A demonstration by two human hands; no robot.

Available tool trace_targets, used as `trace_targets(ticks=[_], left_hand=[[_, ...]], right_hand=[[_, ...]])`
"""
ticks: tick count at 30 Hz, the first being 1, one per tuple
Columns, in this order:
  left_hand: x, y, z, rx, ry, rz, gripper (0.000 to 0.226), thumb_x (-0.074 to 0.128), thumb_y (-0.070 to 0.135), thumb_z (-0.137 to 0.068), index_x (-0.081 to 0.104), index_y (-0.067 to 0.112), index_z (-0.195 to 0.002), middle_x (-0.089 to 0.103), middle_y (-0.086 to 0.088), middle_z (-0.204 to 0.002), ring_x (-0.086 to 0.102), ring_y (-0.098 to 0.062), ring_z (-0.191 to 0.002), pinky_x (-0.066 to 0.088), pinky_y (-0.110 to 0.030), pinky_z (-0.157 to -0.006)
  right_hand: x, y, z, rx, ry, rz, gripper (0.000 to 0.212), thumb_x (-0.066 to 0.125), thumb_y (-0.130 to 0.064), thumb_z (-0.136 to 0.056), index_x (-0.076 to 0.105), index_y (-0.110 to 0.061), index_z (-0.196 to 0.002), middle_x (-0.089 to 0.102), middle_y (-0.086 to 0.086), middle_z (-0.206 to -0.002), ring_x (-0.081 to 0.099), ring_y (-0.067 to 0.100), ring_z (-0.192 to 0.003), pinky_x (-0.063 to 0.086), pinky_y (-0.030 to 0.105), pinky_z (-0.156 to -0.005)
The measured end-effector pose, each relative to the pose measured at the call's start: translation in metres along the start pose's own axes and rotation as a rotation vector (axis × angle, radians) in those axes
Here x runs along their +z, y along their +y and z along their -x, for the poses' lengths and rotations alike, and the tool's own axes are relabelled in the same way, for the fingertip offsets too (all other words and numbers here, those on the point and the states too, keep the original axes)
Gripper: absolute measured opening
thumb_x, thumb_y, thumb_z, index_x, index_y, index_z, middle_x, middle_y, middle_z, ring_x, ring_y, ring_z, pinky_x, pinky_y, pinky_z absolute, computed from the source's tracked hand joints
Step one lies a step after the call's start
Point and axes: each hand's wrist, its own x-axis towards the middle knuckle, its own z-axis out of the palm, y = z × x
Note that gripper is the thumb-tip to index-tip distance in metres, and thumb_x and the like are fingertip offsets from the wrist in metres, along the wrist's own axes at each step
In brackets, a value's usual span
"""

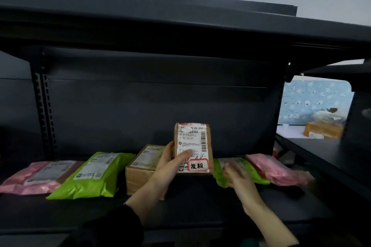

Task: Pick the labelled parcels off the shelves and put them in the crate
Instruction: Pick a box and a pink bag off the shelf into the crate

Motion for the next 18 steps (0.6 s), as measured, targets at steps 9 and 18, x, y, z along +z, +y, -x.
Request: trace_targets(ticks=[9,18], left_hand=[[0.023,-0.031,-0.011,-0.076,0.014,-0.033,0.070,0.069,0.021,-0.082,0.032,0.017,-0.141,0.069,-0.010,-0.108,0.070,-0.024,-0.092,0.055,-0.032,-0.074],[0.051,-0.042,-0.018,-0.191,0.225,0.002,0.068,0.066,0.022,-0.084,0.032,0.010,-0.141,0.065,-0.011,-0.096,0.065,-0.024,-0.083,0.048,-0.031,-0.061]], right_hand=[[-0.073,0.032,-0.029,-0.175,0.222,0.571,0.021,0.052,-0.016,-0.093,0.063,-0.005,-0.108,0.066,0.010,-0.102,0.060,0.024,-0.094,0.047,0.034,-0.081],[-0.085,0.051,-0.067,-0.411,-0.329,1.066,0.041,0.046,-0.034,-0.094,0.051,-0.020,-0.132,0.045,0.001,-0.141,0.047,0.018,-0.126,0.037,0.027,-0.105]])
